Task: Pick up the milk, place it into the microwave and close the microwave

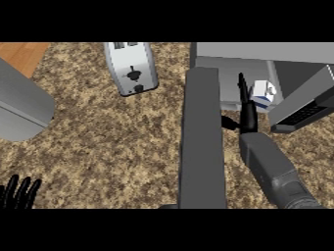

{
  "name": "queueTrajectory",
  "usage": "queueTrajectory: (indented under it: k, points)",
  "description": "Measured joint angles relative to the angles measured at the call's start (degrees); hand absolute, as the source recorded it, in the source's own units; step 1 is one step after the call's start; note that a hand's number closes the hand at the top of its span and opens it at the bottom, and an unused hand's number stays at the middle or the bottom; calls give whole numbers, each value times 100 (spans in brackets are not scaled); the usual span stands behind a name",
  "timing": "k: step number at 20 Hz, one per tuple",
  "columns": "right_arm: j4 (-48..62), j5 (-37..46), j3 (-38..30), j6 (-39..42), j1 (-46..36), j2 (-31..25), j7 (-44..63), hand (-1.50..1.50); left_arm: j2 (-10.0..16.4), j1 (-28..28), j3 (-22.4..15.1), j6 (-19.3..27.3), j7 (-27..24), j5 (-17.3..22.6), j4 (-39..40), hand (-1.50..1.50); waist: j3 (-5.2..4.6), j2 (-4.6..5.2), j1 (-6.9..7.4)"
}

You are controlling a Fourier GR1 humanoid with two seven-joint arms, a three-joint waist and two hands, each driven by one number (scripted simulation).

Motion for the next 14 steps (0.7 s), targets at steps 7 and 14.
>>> queueTrajectory:
  k: [7, 14]
  points:
    - [-79, -69, -75, 526, 605, 110, -607, -150, -121, 257, -106, 87, 157, -101, -236, -150, -10, -82, -184]
    - [-287, -6, 94, 1358, 1183, 93, -745, -150, -135, 204, -230, 63, 260, -354, -167, -150, -21, -149, -346]
